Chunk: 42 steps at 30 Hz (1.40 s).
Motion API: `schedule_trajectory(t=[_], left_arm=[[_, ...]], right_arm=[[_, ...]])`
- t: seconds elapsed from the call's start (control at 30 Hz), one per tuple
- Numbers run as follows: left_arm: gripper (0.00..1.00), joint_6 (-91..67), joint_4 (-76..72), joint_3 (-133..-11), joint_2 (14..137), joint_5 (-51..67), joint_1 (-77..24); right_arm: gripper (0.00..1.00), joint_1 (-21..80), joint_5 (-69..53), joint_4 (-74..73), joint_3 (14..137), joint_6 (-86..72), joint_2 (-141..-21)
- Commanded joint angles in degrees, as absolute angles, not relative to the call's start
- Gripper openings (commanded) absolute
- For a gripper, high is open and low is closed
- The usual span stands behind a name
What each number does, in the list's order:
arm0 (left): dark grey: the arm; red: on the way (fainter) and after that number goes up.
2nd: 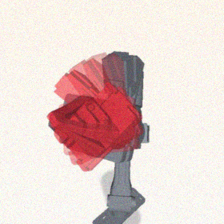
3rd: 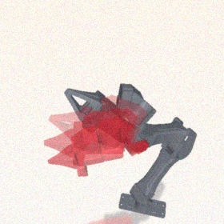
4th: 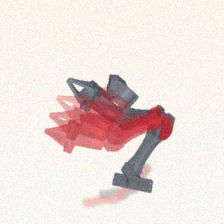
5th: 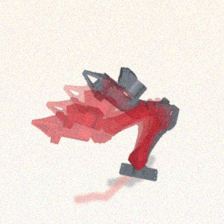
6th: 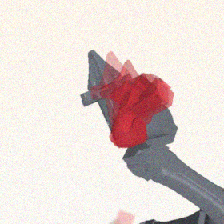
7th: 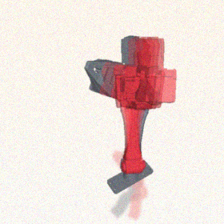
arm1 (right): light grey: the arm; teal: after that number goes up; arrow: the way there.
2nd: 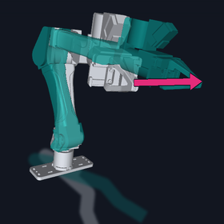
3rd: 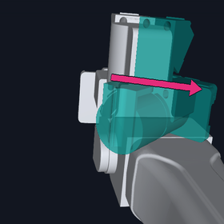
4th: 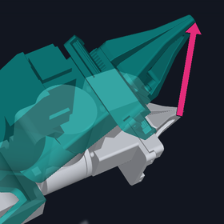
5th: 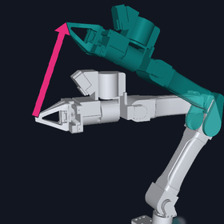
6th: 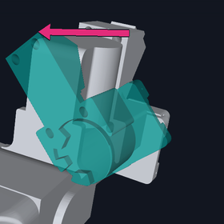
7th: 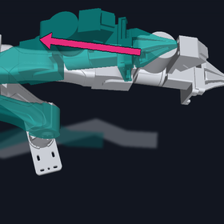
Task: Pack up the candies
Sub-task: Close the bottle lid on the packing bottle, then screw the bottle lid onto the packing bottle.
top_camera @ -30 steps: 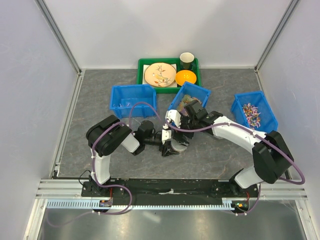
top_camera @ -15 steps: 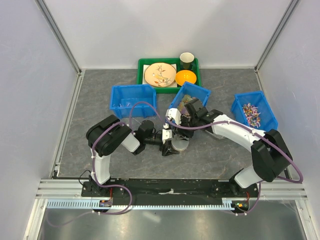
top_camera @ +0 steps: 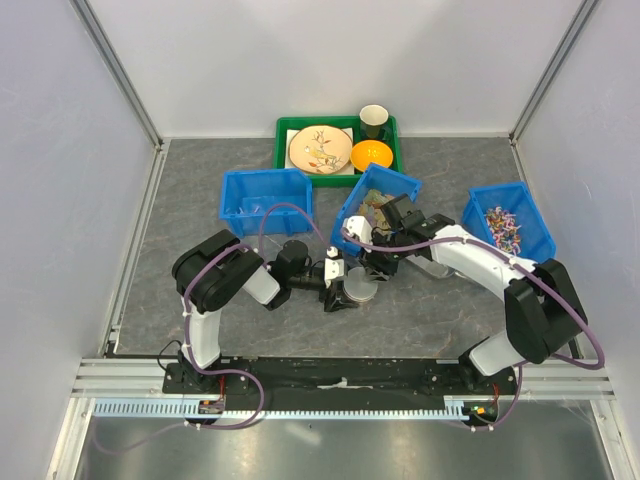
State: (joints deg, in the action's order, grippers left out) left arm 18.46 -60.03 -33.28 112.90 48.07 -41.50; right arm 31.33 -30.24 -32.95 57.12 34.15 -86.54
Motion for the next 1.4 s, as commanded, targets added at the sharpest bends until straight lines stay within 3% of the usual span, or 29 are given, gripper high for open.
schedule_trajectory(t=[0.0, 0.2, 0.27, 0.43, 0.67, 0.9, 1.1, 1.37], left_arm=[[0.82, 21.62, -60.12, -33.75, 113.99, 46.23, -41.66], [0.81, 21.71, -60.12, -33.58, 113.99, 46.32, -41.66], [0.81, 21.71, -60.12, -33.58, 113.99, 46.23, -41.66], [0.81, 21.71, -60.03, -33.57, 113.99, 46.32, -41.66], [0.81, 21.88, -59.85, -33.75, 113.99, 46.49, -41.66], [0.81, 21.88, -59.59, -33.84, 113.99, 46.58, -41.66], [0.81, 21.88, -59.41, -33.84, 113.91, 46.67, -41.66], [0.81, 21.71, -59.50, -33.93, 113.82, 46.49, -41.66]], right_arm=[[0.39, 31.11, -29.97, -41.65, 56.60, 37.53, -86.13], [0.40, 30.76, -28.48, -42.54, 58.61, 37.44, -84.29], [0.51, 30.50, -28.56, -42.36, 59.93, 37.00, -84.46], [0.58, 30.23, -30.23, -38.95, 64.51, 34.72, -86.30], [0.60, 30.15, -35.93, -35.86, 68.37, 32.26, -91.92], [0.58, 30.23, -39.73, -34.46, 69.79, 31.47, -97.55], [0.43, 29.36, -39.03, -36.64, 68.56, 32.69, -97.82], [0.36, 25.67, -37.53, -40.60, 66.28, 35.50, -95.28]])
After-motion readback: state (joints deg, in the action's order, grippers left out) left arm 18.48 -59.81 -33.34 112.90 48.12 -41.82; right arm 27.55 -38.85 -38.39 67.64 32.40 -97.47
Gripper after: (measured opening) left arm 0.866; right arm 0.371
